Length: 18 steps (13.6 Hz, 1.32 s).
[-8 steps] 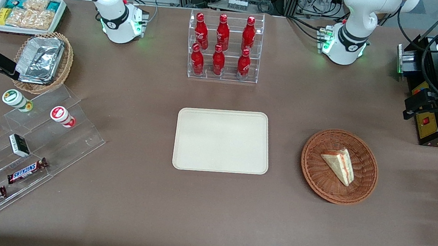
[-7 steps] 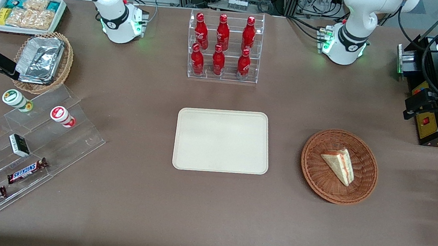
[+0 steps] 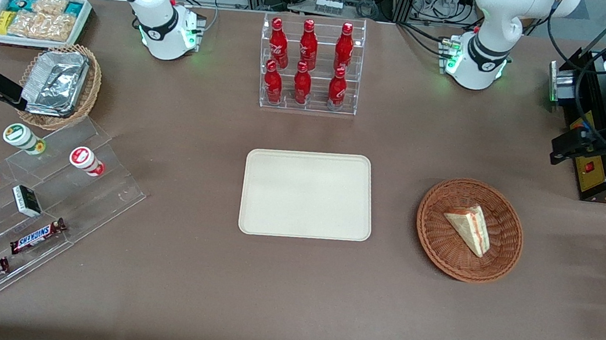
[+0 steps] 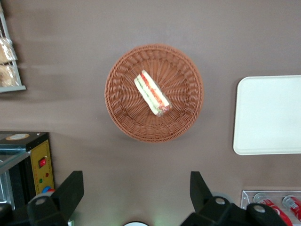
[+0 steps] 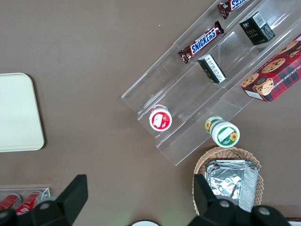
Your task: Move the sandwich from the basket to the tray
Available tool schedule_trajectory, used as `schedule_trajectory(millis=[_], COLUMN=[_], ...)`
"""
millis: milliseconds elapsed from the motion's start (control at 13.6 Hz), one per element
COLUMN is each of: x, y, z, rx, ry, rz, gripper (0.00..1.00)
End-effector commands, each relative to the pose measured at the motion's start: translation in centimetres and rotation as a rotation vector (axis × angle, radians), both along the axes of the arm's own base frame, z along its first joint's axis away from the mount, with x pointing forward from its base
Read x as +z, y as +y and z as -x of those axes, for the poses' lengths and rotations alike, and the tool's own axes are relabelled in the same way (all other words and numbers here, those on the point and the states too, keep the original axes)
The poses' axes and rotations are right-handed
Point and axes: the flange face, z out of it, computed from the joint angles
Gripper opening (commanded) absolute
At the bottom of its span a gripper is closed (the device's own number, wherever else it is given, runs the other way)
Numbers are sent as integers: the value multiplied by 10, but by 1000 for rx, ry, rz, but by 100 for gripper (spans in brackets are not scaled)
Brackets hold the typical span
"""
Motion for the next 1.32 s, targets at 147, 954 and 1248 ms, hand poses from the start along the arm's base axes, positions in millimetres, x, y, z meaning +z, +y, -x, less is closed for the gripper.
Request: schedule_trajectory(millis=[147, 954, 1248], x=[-86, -265, -319], y=[-6, -24, -24], z=[16, 19, 18], rx=[174, 552, 558], ry=[-92, -175, -179], rz=[-7, 43, 54], gripper=[100, 100, 100])
